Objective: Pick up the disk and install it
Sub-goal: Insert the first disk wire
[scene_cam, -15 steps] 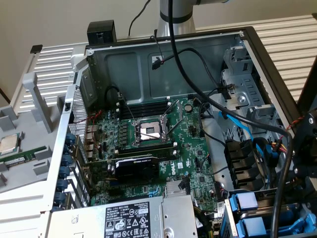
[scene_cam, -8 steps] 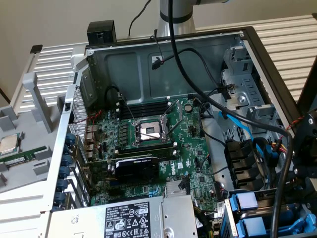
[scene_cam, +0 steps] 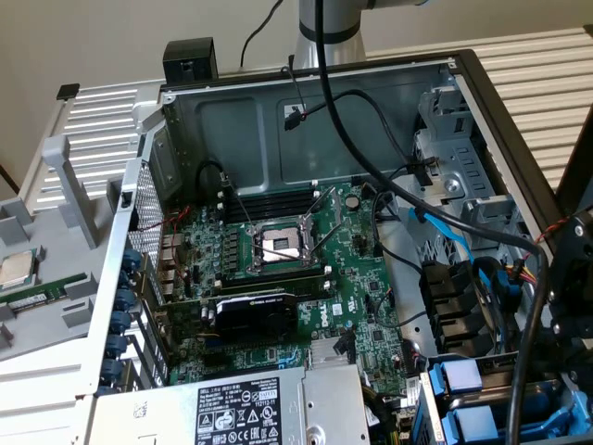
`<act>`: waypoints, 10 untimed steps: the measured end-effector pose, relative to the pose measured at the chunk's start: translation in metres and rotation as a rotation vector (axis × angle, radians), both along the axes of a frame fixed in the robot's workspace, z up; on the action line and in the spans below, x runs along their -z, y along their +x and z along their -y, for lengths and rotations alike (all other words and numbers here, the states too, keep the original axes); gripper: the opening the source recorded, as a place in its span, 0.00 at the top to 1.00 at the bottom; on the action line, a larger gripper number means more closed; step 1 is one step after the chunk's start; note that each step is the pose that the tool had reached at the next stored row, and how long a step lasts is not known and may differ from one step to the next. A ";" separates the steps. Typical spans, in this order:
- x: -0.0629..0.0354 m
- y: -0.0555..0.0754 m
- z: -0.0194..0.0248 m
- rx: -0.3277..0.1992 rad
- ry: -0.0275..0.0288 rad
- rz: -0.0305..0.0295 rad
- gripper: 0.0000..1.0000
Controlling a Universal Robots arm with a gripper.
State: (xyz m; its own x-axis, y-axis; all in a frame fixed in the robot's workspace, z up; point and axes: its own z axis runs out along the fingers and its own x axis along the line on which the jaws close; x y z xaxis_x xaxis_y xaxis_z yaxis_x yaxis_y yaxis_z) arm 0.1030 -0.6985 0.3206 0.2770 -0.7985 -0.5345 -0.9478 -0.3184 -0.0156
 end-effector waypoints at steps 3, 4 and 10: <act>0.0000 0.000 0.0000 0.000 -0.0010 0.0000 0.76; 0.0000 0.000 0.0000 0.000 -0.0017 -0.0001 0.76; 0.0001 -0.001 -0.0024 0.000 -0.0492 0.0193 0.76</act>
